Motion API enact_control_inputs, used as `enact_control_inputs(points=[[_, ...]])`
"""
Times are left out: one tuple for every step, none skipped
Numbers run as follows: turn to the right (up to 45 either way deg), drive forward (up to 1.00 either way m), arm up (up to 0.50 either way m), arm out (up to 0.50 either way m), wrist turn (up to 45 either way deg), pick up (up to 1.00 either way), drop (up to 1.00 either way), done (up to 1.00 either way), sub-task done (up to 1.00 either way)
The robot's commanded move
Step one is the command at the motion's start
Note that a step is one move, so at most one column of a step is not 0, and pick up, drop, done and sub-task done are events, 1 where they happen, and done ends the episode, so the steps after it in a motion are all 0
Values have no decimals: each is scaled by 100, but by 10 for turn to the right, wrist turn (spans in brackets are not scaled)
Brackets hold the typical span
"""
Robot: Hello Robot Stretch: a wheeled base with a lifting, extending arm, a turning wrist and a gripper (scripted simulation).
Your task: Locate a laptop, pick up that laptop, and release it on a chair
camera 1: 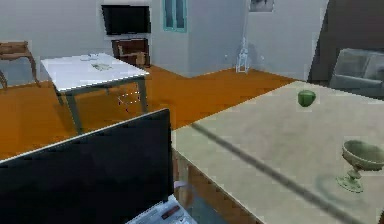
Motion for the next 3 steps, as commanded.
enact_control_inputs(points=[[-450, 0, 0, 0, 0, 0, 0, 0, 0], [-240, 0, 0, 0, 0, 0, 0, 0, 0], [0, 0, 0, 36, 0, 0, 0, 0, 0]])
